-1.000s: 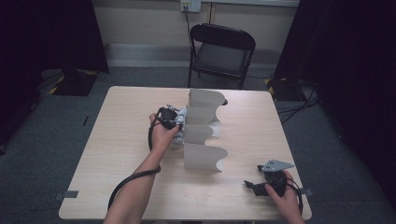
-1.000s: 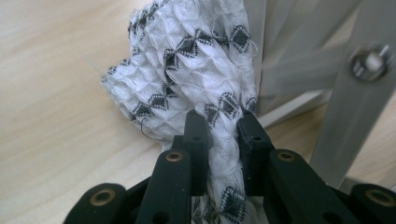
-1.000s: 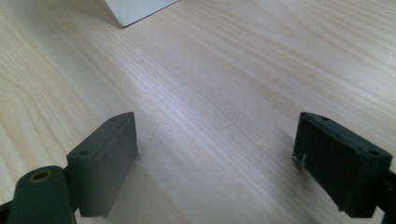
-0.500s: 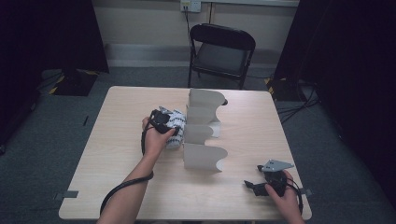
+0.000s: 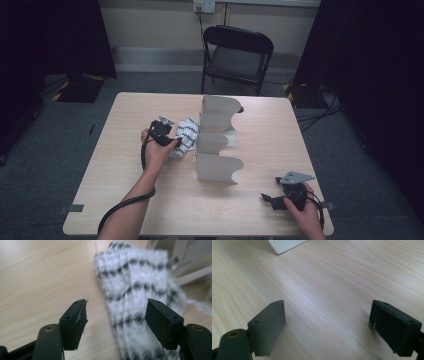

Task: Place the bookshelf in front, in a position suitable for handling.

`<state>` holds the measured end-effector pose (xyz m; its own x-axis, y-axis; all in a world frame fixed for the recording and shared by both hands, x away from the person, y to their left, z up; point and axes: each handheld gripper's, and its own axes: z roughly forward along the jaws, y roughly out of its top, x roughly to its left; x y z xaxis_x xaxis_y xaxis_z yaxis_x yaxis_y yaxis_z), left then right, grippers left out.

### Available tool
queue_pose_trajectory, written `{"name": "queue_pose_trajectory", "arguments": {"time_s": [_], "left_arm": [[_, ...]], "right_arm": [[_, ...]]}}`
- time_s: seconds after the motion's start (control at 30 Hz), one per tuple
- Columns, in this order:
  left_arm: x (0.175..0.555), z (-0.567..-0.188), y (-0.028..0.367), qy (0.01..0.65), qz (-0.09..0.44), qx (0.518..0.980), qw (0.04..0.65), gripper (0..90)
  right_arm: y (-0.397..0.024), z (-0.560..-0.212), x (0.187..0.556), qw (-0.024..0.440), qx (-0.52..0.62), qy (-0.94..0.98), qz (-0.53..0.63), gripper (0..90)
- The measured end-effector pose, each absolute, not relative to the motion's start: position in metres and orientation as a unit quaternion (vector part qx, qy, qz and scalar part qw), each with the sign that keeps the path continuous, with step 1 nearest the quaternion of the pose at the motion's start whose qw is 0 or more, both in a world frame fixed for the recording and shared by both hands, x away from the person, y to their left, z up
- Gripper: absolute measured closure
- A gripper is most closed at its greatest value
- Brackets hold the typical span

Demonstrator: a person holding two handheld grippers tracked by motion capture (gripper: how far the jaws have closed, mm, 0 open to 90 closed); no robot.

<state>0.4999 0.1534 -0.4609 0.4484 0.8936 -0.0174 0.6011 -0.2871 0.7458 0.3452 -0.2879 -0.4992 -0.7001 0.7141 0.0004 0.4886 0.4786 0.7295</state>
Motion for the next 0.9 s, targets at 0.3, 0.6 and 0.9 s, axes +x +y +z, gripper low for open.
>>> {"name": "queue_pose_trajectory", "arguments": {"time_s": [0.3, 0.6, 0.9], "left_arm": [[0.509, -0.485, 0.124, 0.466, 0.187, 0.789, 0.353, 42.4], [0.505, -0.475, 0.126, 0.469, 0.141, 0.81, 0.322, 76.7], [0.514, -0.398, 0.142, 0.466, 0.174, 0.766, 0.408, 77.6]], "right_arm": [[-0.288, -0.499, 0.345, 0.154, 0.355, 0.846, 0.367, 12.8], [-0.288, -0.499, 0.345, 0.154, 0.355, 0.846, 0.368, 12.8], [-0.288, -0.499, 0.345, 0.154, 0.355, 0.846, 0.367, 12.8]]}}
